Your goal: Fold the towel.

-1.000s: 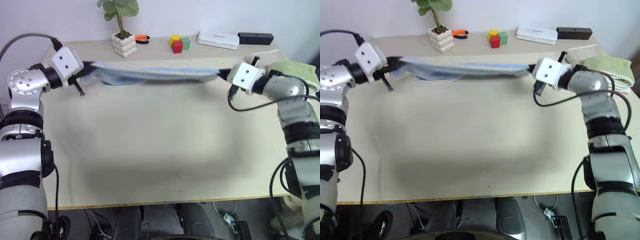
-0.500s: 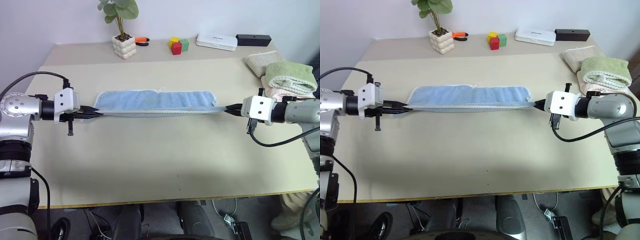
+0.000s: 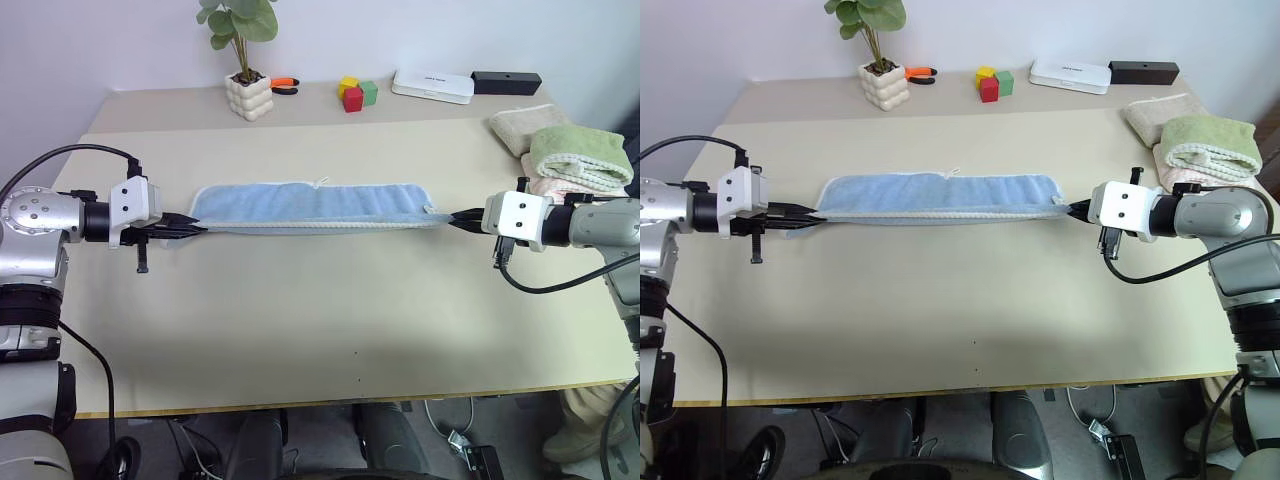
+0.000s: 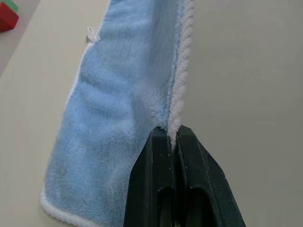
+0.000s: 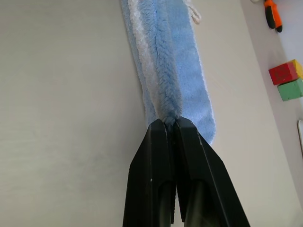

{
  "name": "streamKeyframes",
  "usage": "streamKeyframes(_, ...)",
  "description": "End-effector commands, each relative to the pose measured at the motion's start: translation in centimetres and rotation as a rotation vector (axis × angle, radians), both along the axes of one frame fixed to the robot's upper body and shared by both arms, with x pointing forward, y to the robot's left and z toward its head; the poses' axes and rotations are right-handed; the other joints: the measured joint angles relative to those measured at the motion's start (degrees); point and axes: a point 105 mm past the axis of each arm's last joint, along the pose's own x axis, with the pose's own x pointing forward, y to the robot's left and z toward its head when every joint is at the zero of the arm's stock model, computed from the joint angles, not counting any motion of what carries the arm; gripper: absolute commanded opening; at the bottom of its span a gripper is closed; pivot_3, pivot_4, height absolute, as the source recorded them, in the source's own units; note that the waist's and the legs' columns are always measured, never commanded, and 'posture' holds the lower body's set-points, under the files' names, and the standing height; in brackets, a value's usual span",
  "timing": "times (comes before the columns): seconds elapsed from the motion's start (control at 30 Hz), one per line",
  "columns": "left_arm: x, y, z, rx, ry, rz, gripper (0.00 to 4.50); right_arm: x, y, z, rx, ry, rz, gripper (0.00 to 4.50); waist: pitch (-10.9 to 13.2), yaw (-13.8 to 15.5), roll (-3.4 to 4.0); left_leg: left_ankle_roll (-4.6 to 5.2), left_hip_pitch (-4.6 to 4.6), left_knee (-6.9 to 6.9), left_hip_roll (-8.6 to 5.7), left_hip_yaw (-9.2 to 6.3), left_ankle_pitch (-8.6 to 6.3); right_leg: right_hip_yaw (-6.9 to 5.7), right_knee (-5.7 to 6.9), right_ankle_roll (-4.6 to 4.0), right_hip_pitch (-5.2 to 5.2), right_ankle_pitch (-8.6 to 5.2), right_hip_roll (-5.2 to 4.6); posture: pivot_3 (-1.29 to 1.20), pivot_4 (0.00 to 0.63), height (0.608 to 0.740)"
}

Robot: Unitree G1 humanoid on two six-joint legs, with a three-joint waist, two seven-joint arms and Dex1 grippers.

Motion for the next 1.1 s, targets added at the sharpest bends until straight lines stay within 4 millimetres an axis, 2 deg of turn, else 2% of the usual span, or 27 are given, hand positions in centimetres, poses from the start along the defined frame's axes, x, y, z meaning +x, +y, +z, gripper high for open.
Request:
streamKeyframes(0.03, -0.2, 0.5, 1.4, -0.01, -0.046, 0.012, 0.05, -0.2, -0.5, 1.9, 0.004, -0.064, -0.008, 0.0, 0.0, 0.0, 0.0, 0.0, 0.0, 0.0, 0.0, 0.0, 0.0, 0.0, 0.0, 0.0, 0.0, 0.0, 0.0, 0.0, 0.15, 0.74)
streamKeyframes(0.07, -0.2, 0.5, 1.4, -0.01, -0.046, 0.012, 0.05, -0.2, -0.5, 1.9, 0.004, -0.064, -0.008, 0.0, 0.0, 0.0, 0.0, 0.0, 0.0, 0.0, 0.0, 0.0, 0.0, 0.0, 0.0, 0.0, 0.0, 0.0, 0.0, 0.0, 0.15, 0.74)
streamKeyframes(0.13, -2.9, -0.6, 0.4, -0.045, 0.074, -0.039, 0.05, -3.1, -1.3, -0.1, -0.044, 0.084, 0.007, 0.0, 0.0, 0.0, 0.02, 0.0, -0.04, -0.06, 0.0, 0.01, 0.0, 0.0, -0.04, 0.0, -0.05, 0.0, 0.0, 0.0, 0.15, 0.74)
streamKeyframes(0.2, -4.4, -1.4, 0.1, -0.066, 0.139, -0.058, 0.05, -4.6, -1.2, -0.9, -0.059, 0.159, 0.017, 0.0, 0.0, 0.1, 0.01, 0.44, 0.0, -0.05, 0.04, 0.0, -0.26, 0.01, -0.13, 0.05, 0.09, -0.12, -0.01, 0.0, 0.15, 0.74)
streamKeyframes(0.3, -4.7, -1.6, 0.3, -0.081, 0.148, -0.037, 0.05, -4.7, -0.9, -0.7, -0.043, 0.161, 0.015, 0.0, 0.1, 0.0, -0.06, 0.55, -0.02, 0.07, 0.04, 0.03, -0.32, 0.01, -0.12, 0.03, 0.09, -0.12, 0.0, 0.0, 0.15, 0.74)
streamKeyframes(0.4, -4.8, -1.8, 0.4, -0.09, 0.153, -0.028, 0.05, -4.5, -0.7, -0.3, -0.036, 0.155, 0.011, 0.0, 0.1, 0.1, -0.05, 0.54, 0.5, 0.08, 0.08, 0.06, -0.31, 0.01, -0.14, -0.04, 0.61, -0.09, 0.06, 0.0, 0.15, 0.74)
streamKeyframes(0.63, -5.0, -1.9, 0.3, -0.09, 0.167, -0.028, 0.05, -4.6, -0.9, -0.2, -0.042, 0.163, 0.007, 0.0, 0.1, 0.2, -0.05, 0.54, 0.42, 0.05, 0.08, 0.07, -0.32, 0.01, -0.18, -0.03, 0.56, -0.09, 0.05, 0.0, 0.15, 0.74)
streamKeyframes(0.87, -3.7, -2.0, 0.6, -0.128, 0.116, -0.006, 0.05, -3.9, -0.5, -0.2, -0.033, 0.128, 0.003, 0.0, 0.1, 0.1, -0.05, 0.54, 0.42, 0.06, 0.08, 0.07, -0.31, 0.01, -0.19, -0.03, 0.56, -0.09, 0.05, 0.0, 0.15, 0.74)
streamKeyframes(1.1, 0.3, -1.7, 0.9, -0.193, -0.006, 0.083, 0.05, -0.3, 0.2, 0.5, 0.005, 0.008, -0.023, 0.0, 0.1, 0.1, -0.06, 0.54, 0.43, 0.06, 0.08, 0.07, -0.31, 0.0, -0.2, -0.03, 0.55, -0.09, 0.06, 0.0, 0.15, 0.74)
